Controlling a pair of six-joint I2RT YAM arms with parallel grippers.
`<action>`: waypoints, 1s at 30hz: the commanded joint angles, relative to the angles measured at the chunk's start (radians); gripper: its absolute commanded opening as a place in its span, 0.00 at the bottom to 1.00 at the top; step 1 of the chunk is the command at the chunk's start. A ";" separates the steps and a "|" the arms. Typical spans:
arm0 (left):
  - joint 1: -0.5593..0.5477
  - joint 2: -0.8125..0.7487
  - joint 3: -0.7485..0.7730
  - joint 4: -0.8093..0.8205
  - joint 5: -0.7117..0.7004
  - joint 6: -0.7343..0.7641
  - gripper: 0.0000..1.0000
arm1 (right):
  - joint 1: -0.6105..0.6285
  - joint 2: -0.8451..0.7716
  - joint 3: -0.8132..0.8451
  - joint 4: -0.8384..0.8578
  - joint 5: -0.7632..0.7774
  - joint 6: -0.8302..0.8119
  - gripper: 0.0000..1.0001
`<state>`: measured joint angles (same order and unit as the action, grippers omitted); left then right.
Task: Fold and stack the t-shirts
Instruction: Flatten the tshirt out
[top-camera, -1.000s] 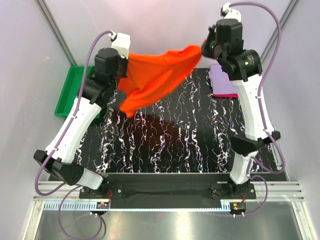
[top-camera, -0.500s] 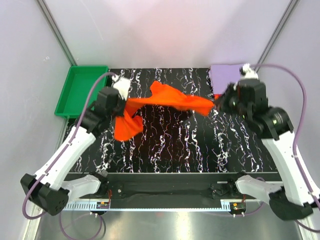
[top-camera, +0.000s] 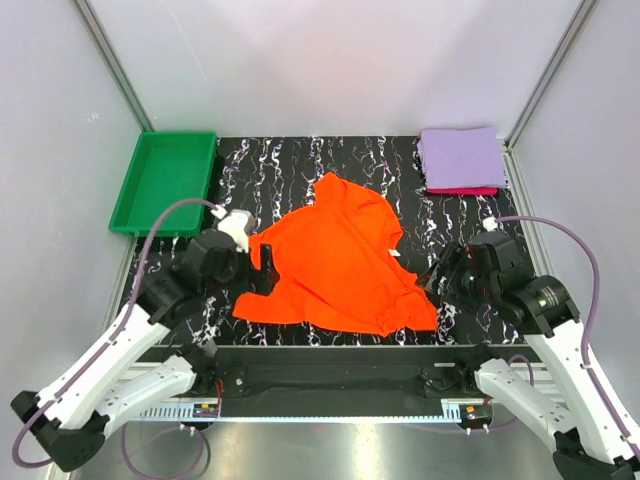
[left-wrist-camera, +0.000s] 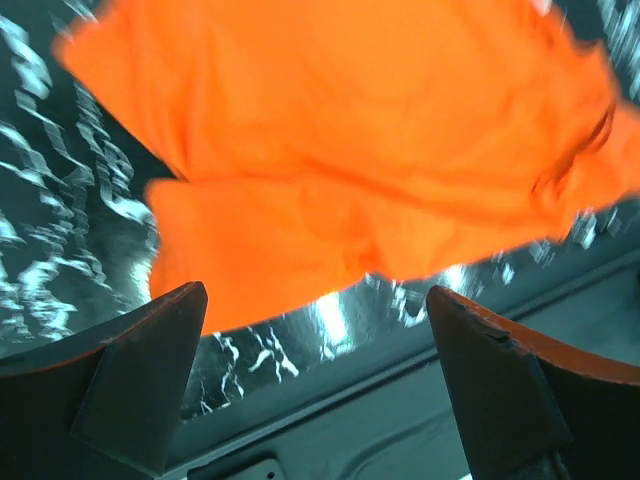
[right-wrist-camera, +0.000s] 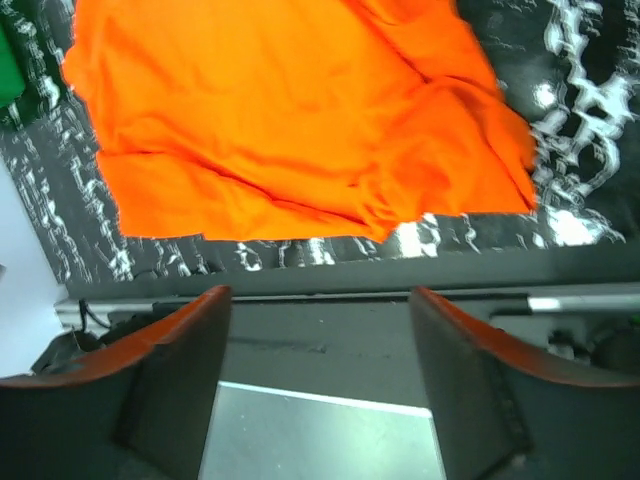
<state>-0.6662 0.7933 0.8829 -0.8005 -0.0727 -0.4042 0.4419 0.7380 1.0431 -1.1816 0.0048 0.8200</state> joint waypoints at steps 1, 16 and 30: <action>0.030 0.023 0.114 -0.028 -0.154 -0.068 0.99 | -0.002 0.058 0.017 0.149 -0.069 -0.068 0.81; 0.332 0.351 0.176 0.038 -0.004 -0.008 0.73 | -0.066 0.843 0.383 0.376 0.123 -0.262 0.38; 0.545 0.780 0.208 0.265 0.233 0.034 0.72 | -0.198 1.150 0.506 0.404 -0.077 -0.404 0.64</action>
<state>-0.1413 1.5257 1.0454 -0.6281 0.0643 -0.3847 0.2420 1.8465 1.4773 -0.8021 -0.0048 0.4896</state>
